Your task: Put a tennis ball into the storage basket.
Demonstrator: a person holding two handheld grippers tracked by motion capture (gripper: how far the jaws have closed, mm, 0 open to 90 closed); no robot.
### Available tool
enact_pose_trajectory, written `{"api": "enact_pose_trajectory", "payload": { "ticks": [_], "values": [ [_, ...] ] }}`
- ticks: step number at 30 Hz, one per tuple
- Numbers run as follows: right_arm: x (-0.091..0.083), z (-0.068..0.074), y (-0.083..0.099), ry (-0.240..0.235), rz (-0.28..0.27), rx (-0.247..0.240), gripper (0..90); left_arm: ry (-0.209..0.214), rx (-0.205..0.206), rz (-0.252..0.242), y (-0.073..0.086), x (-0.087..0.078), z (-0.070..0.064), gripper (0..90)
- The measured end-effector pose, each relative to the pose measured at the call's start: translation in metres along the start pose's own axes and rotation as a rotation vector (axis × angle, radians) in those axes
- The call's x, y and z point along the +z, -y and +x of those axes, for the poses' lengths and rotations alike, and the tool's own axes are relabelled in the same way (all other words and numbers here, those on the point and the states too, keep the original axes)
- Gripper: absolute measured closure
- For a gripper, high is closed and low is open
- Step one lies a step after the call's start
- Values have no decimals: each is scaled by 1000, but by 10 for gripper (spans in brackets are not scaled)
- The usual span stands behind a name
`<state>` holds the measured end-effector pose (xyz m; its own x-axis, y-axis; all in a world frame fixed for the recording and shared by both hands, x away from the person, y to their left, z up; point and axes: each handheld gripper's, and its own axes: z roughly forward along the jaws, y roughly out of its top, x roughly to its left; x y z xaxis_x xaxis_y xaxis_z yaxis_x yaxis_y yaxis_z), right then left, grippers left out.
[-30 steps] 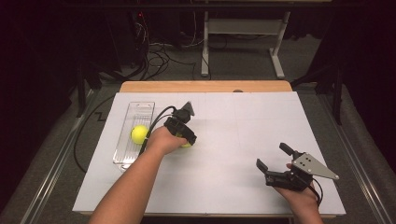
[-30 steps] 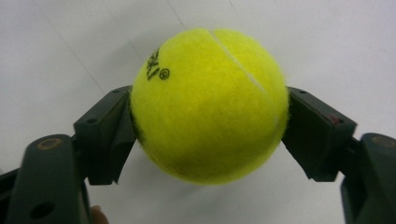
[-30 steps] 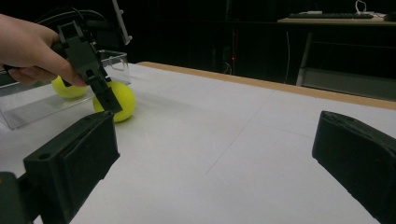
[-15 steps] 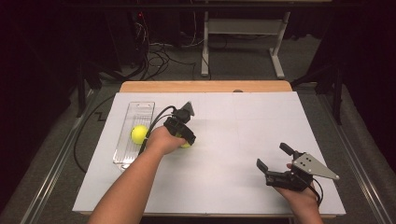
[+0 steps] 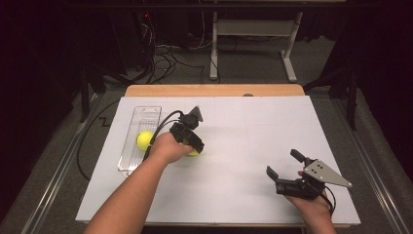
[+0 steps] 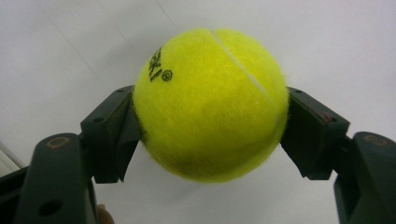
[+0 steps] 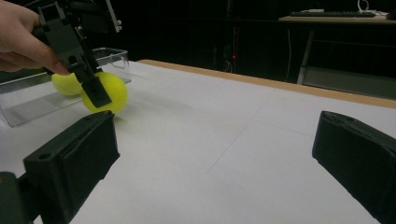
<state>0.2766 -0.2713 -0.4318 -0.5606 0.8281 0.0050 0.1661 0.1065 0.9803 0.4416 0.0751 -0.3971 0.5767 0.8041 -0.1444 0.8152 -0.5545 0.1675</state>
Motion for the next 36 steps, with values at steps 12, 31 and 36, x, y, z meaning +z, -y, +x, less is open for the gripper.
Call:
{"api": "enact_pose_trajectory", "payload": {
  "ticks": [12, 31, 36],
  "values": [
    [0, 1, 0, 0, 0, 3, 7, 4, 36, 18, 6, -1, -12, 272],
    [-1, 3, -1, -4, -4, -3, 7, 9, 90, 20, 24, -13, -30, 272],
    [-1, 4, -1, -4, -4, -3, 7, 9, 100, 32, 28, -11, -32, 271]
  ]
}}
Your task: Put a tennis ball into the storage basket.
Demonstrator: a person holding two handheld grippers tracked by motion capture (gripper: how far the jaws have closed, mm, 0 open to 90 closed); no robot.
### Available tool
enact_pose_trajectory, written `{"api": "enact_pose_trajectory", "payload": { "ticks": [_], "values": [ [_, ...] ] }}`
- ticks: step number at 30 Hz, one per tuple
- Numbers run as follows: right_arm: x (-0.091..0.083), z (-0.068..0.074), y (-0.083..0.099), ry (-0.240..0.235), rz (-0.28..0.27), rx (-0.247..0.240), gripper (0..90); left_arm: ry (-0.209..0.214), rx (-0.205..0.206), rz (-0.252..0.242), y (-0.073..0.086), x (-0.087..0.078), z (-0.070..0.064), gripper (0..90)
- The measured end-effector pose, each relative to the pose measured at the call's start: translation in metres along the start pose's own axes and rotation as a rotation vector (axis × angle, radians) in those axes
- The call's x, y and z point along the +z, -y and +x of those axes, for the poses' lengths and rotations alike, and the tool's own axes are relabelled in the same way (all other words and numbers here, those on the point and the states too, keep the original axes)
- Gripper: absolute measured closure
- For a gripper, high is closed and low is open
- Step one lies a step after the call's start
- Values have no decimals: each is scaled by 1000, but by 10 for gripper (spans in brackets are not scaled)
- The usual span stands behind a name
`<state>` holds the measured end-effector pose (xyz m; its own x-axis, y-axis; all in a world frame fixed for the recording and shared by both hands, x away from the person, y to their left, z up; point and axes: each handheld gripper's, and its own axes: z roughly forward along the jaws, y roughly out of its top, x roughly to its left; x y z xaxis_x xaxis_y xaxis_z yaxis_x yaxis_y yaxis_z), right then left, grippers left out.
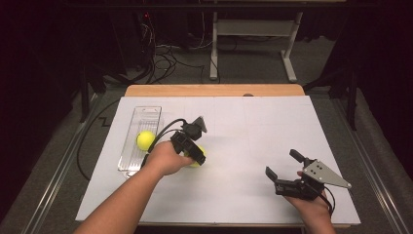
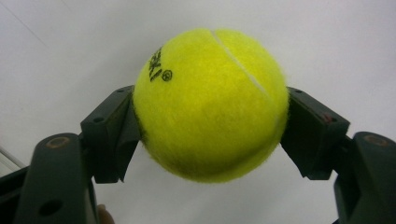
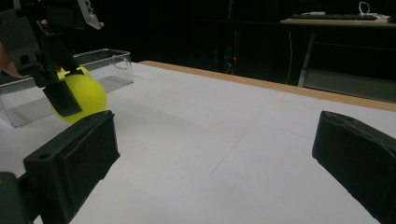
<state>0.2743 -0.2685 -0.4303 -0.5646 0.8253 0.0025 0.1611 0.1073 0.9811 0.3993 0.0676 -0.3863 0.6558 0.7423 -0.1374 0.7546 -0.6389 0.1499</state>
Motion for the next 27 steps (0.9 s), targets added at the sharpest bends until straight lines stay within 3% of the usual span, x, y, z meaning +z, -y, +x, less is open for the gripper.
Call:
{"api": "enact_pose_trajectory", "payload": {
  "ticks": [27],
  "values": [
    [0, 1, 0, -1, 1, 0, 7, 6, 52, 50, 19, -6, -17, 272]
  ]
}}
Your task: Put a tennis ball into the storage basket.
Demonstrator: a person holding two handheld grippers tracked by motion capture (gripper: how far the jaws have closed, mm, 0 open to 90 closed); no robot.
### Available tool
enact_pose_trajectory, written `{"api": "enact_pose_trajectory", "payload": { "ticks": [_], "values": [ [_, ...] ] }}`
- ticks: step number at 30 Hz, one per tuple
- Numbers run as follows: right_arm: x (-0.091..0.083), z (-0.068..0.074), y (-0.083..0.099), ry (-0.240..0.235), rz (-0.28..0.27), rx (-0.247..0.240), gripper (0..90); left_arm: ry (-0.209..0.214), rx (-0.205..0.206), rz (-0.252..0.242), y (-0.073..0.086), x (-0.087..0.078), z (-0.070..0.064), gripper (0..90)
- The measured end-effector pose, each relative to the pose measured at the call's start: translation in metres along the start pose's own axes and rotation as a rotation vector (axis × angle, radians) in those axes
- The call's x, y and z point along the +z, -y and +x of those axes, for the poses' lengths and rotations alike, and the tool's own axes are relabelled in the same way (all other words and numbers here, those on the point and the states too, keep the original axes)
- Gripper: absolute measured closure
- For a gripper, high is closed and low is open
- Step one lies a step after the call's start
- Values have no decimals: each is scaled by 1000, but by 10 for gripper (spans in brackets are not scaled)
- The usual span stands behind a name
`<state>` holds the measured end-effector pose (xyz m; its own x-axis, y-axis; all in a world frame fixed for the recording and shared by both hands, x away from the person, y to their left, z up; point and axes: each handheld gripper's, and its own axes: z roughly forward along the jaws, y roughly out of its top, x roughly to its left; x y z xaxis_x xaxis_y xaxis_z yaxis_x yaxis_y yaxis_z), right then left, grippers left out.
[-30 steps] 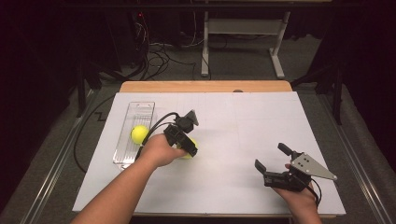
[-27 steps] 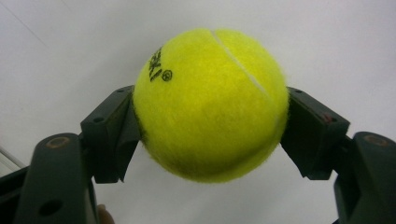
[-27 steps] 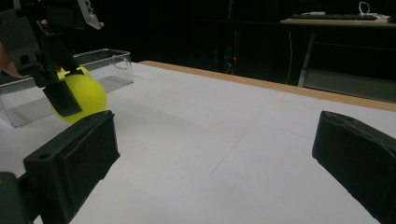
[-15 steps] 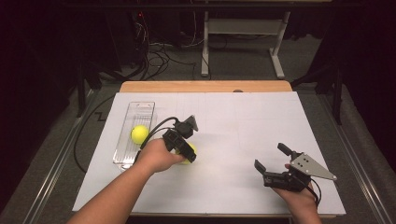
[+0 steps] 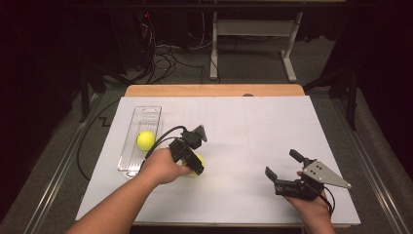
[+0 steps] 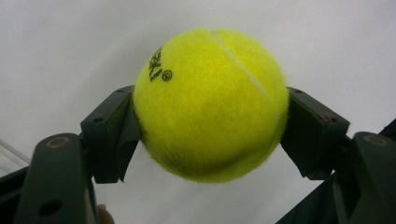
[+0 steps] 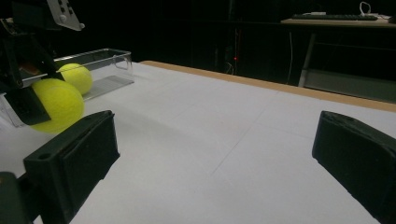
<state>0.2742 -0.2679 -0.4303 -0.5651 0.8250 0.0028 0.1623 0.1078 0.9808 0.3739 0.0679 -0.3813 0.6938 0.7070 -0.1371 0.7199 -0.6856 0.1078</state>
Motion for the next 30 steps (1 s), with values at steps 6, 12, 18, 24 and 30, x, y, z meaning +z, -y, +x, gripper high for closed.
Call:
{"api": "enact_pose_trajectory", "payload": {
  "ticks": [6, 12, 18, 24, 30],
  "values": [
    [0, 0, 0, 0, 0, 0, 7, 4, -8, 0, 4, -2, 2, 272],
    [0, 0, 0, 0, 0, 0, 7, 11, -2, 20, 8, -1, 1, 272],
    [0, 0, 0, 0, 0, -4, 7, 21, -1, 39, 13, -1, 3, 272],
    [0, 0, 0, -3, 1, -4, 7, 40, 1, 61, 20, -4, 7, 272],
    [1, 1, 1, -5, 6, 1, 7, 73, -5, 69, 26, -8, 10, 271]
  ]
}}
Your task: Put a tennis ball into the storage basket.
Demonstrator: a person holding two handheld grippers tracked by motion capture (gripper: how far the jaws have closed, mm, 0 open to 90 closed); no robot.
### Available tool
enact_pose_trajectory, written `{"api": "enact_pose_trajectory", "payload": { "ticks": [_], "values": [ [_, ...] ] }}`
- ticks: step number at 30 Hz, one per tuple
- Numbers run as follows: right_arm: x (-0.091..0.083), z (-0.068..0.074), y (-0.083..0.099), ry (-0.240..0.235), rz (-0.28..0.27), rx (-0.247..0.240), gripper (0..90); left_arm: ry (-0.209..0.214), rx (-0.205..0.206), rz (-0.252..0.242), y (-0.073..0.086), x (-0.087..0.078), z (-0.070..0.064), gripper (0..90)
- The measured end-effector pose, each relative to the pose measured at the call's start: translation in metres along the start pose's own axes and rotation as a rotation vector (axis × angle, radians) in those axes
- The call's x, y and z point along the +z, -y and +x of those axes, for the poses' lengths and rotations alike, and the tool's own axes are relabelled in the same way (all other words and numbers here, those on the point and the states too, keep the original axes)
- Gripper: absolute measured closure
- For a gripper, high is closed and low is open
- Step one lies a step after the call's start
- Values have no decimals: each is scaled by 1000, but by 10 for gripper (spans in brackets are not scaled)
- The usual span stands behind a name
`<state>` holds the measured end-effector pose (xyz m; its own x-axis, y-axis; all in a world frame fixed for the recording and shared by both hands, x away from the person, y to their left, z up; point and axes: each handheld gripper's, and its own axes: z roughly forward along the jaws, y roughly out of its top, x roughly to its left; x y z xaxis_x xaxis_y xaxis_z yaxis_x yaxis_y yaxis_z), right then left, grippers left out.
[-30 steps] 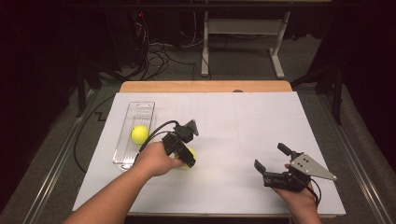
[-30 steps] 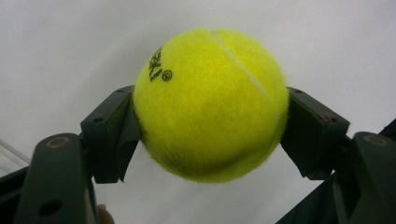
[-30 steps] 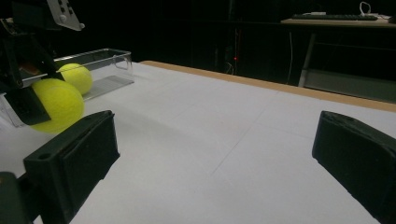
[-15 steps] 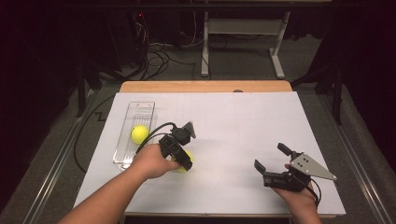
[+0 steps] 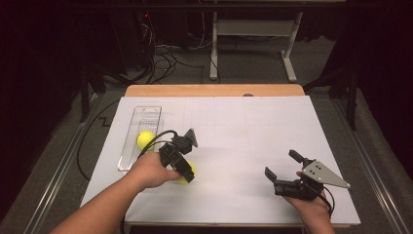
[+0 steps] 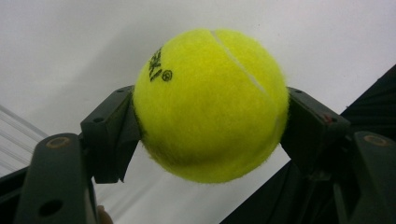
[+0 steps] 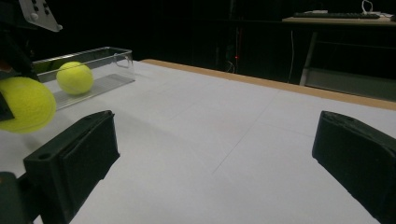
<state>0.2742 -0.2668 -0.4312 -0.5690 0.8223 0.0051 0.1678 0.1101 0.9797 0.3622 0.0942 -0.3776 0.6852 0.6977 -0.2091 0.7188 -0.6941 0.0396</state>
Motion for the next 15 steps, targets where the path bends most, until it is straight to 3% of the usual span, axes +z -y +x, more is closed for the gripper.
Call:
{"api": "enact_pose_trajectory", "payload": {
  "ticks": [7, 10, 15],
  "values": [
    [0, 0, 0, 0, 1, 1, 7, 21, -8, -4, 6, -8, 4, 272],
    [0, 0, 0, 0, 1, 0, 7, 50, -15, 2, 11, -15, 9, 271],
    [0, 1, 0, 1, 1, 0, 7, 46, -20, 10, 16, -24, 14, 271]
  ]
}}
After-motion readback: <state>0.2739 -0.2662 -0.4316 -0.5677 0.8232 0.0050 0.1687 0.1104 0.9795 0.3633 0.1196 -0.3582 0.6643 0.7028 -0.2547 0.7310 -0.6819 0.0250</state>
